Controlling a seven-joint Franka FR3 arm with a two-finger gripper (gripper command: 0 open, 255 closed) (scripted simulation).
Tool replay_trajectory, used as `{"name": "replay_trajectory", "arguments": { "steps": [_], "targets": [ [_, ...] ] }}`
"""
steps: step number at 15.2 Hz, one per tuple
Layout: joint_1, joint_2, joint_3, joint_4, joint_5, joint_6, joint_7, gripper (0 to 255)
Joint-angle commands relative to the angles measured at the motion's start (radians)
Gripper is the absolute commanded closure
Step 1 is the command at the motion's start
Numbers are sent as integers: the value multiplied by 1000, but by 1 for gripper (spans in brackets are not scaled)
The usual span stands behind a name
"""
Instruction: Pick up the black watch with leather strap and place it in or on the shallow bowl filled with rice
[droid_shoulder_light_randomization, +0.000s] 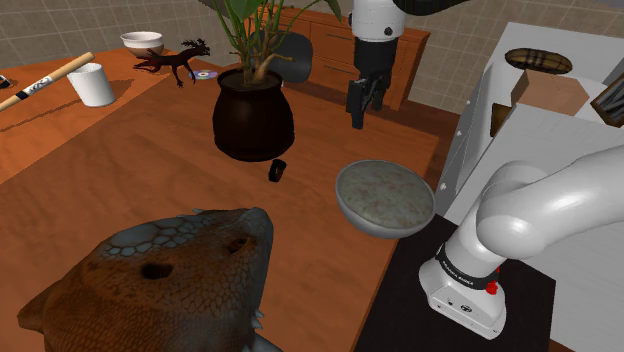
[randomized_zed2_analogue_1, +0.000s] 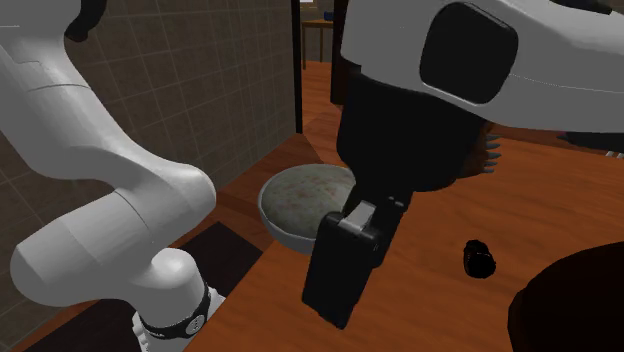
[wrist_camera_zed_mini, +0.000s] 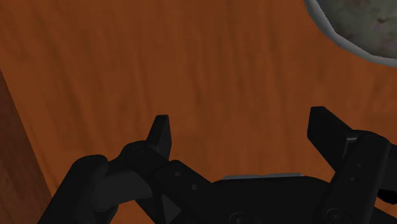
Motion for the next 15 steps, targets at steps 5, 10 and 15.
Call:
{"name": "replay_trajectory", "arguments": {
  "steps": [5, 10, 15],
  "targets": [
    [22, 179, 98, 92, 49, 58, 117, 0],
    [37, 349, 175, 201, 61, 95, 217, 0],
    [59, 536, 241, 340, 41, 117, 322, 0]
  ]
}}
